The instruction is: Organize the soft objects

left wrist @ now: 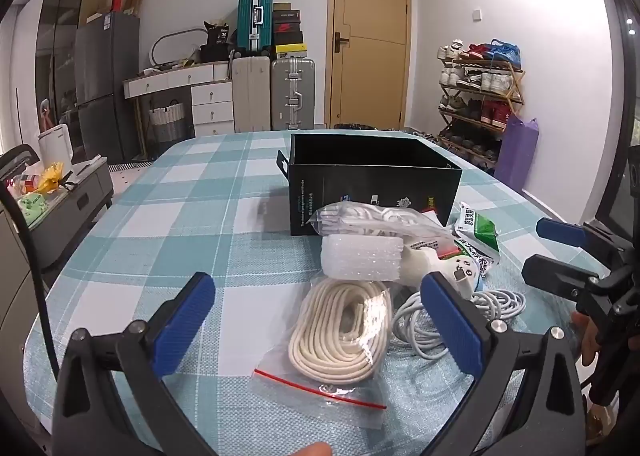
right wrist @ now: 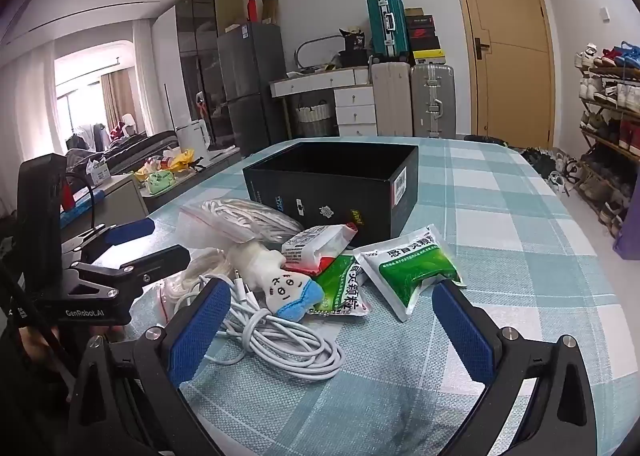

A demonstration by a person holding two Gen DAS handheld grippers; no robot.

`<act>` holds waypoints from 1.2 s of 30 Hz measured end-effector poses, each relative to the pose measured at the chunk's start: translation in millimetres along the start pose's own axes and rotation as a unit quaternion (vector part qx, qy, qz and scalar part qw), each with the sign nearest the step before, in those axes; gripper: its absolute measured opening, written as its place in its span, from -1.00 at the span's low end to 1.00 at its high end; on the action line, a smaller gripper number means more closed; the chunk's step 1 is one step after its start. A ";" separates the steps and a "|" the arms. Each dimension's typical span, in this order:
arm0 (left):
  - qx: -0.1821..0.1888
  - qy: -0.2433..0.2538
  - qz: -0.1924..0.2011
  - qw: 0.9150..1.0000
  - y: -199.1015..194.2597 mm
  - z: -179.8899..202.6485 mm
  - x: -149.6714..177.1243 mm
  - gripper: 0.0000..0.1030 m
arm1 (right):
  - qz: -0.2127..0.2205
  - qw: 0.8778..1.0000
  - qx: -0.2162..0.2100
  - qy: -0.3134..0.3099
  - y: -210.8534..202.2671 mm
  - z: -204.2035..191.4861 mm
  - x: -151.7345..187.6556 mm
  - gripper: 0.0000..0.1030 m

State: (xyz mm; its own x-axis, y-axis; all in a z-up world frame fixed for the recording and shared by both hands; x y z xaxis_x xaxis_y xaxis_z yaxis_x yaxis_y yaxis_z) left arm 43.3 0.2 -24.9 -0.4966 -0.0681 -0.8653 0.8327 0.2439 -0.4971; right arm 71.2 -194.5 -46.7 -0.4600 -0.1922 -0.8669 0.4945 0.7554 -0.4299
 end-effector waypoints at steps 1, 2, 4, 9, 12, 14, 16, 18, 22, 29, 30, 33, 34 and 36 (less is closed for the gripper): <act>-0.001 0.006 -0.001 1.000 0.2 0.4 0.0 1.00 | -0.005 1.000 0.003 0.000 0.1 0.3 0.4 0.99; 0.001 0.007 -0.003 1.000 0.6 0.9 -0.1 1.00 | -0.007 1.000 0.002 0.000 0.4 0.2 0.6 0.99; 0.002 0.010 -0.004 1.000 1.3 1.9 -0.6 1.00 | -0.001 1.000 0.001 -0.002 -0.4 0.0 0.5 0.99; 0.003 0.005 0.003 1.000 0.9 1.7 -1.9 1.00 | -0.002 1.000 0.000 -0.001 1.6 -0.7 0.9 0.99; 0.002 0.003 0.003 1.000 -1.8 0.2 -3.3 1.00 | 0.000 1.000 0.000 -0.003 -2.1 -1.6 2.1 0.99; 0.003 0.001 0.004 1.000 -1.6 -0.9 -3.8 1.00 | 0.000 1.000 0.000 -0.004 -1.4 -1.5 2.0 0.99; 0.002 0.001 0.003 1.000 -2.0 -1.1 -4.1 1.00 | 0.000 1.000 -0.001 -0.004 -1.6 -1.0 5.2 0.99; 0.003 -0.001 0.003 1.000 -1.6 -1.2 -3.3 1.00 | 0.000 1.000 -0.001 -0.006 -1.2 -2.5 5.4 0.99; 0.004 0.000 0.002 1.000 0.6 -0.7 -1.1 1.00 | 0.001 1.000 -0.003 -0.006 -1.5 -2.2 2.3 0.99; 0.003 0.000 0.003 1.000 0.8 -0.5 -0.3 1.00 | 0.001 1.000 -0.002 -0.005 -1.5 -2.0 2.1 0.99; 0.002 0.001 0.004 1.000 0.5 -0.5 -0.2 1.00 | 0.001 1.000 -0.002 -0.005 -1.5 -2.0 2.1 0.99; 0.003 0.001 0.004 1.000 1.1 -0.5 0.2 1.00 | 0.001 1.000 -0.002 -0.005 -1.5 -1.9 2.2 0.99; 0.004 0.002 0.003 1.000 1.1 -0.5 0.7 1.00 | 0.002 1.000 -0.002 -0.005 -1.9 -2.1 2.1 0.99; 0.006 0.001 0.004 1.000 0.5 -1.0 1.4 1.00 | 0.002 1.000 -0.002 -0.005 -1.6 -1.7 2.6 0.99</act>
State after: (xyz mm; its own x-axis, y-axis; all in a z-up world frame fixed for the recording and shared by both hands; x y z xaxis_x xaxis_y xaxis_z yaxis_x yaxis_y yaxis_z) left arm 42.7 1.2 -26.3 -0.4908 -0.0634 -0.8690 0.8395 0.2324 -0.4911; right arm 68.0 -195.1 -47.9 -0.4511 -0.1953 -0.8708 0.4936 0.7583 -0.4258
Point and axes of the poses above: each gripper's, at about its wrist camera, not at the fingertips, and y roughly the way its jaws point, z to its right, x to its underside, the point moved 5 cm from there along y, roughly the way its jaws point, and after that the axes turned 14 degrees about -x, right-handed, at the moved point
